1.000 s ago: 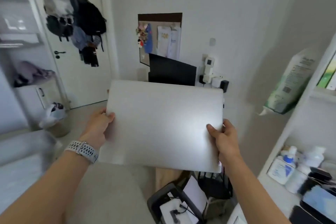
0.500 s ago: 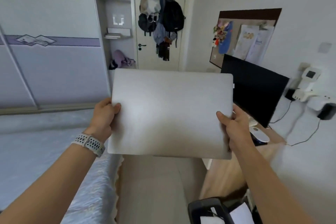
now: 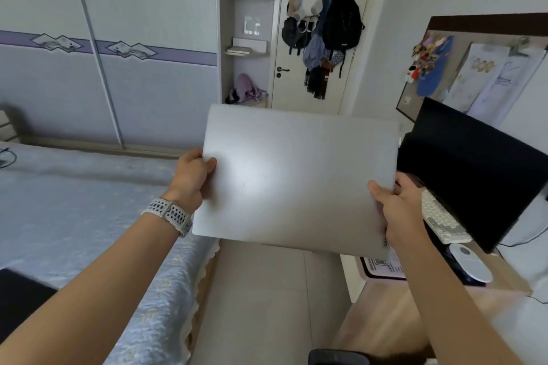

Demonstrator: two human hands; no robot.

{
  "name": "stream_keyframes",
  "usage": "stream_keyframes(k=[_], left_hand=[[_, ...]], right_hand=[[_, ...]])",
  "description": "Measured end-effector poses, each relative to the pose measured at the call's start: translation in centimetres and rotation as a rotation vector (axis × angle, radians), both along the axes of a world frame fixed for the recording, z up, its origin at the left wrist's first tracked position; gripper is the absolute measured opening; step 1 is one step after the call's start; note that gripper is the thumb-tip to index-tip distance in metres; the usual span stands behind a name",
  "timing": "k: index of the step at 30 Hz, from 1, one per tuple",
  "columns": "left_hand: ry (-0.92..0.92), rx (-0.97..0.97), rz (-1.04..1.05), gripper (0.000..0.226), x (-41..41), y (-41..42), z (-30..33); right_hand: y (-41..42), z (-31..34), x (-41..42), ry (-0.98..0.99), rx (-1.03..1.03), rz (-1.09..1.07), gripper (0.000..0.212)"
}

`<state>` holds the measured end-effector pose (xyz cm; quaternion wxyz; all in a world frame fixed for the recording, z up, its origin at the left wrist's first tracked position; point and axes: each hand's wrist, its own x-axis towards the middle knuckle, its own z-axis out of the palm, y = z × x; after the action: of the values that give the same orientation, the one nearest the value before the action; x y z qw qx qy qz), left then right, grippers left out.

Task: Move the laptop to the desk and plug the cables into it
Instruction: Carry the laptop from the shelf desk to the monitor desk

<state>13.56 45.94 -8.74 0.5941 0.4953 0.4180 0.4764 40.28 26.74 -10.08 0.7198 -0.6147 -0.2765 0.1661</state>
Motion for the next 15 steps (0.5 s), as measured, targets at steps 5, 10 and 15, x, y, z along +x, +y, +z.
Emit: stream_keyframes(k=[5,10,15], left_hand=[[0.002,-0.006,0.024,0.029,2.2,3.0,-0.3],[0.023,-0.030,0.006,0.030,5.3,8.4,-1.6],[0.047,-0.047,-0.073,0.025,8.8,16.1,-3.1]], right_hand=[[3.0,-0.8,2.4,0.019,-0.015,0.021,0.019],[7.4,-2.3,4.6,0.056,-0.013,-0.006,0.024],[13.1,-4.2,7.0,0.096,-0.025,-0.075,0.020]])
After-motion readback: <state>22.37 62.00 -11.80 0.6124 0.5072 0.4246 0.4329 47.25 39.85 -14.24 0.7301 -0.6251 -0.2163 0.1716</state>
